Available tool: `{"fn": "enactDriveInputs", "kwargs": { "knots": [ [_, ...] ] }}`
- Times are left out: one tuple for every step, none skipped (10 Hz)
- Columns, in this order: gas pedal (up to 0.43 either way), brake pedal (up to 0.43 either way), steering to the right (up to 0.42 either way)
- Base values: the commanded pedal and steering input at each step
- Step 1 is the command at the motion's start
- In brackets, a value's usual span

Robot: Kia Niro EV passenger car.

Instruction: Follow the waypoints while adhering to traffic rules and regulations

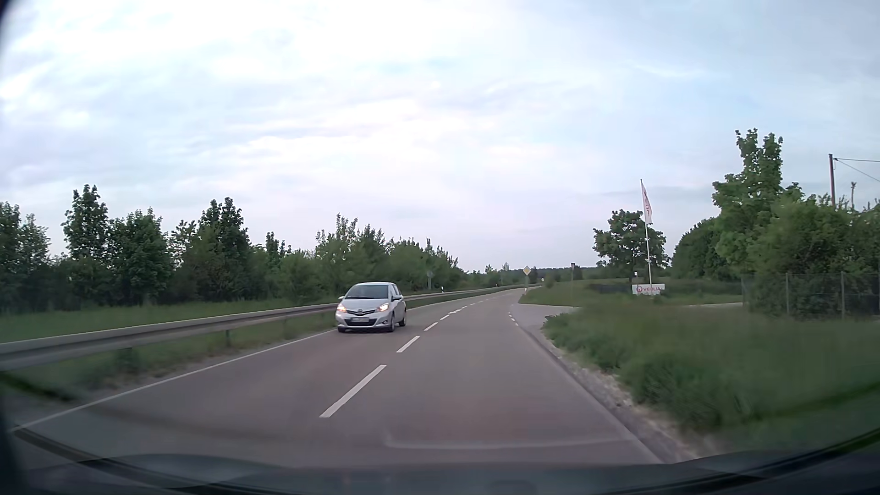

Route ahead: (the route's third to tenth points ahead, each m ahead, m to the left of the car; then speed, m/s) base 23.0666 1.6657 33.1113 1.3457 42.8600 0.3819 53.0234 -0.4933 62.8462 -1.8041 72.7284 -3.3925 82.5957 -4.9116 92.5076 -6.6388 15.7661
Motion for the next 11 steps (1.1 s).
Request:
{"fn": "enactDriveInputs", "kwargs": {
  "knots": [
    [0.189,0.0,0.011],
    [0.189,0.0,0.011],
    [0.177,0.0,0.011],
    [0.177,0.0,0.011],
    [0.177,0.0,0.011],
    [0.169,0.0,0.011],
    [0.169,0.0,0.011],
    [0.157,0.0,0.011],
    [0.157,0.0,0.01],
    [0.157,0.0,0.01],
    [0.157,0.0,0.01]
  ]
}}
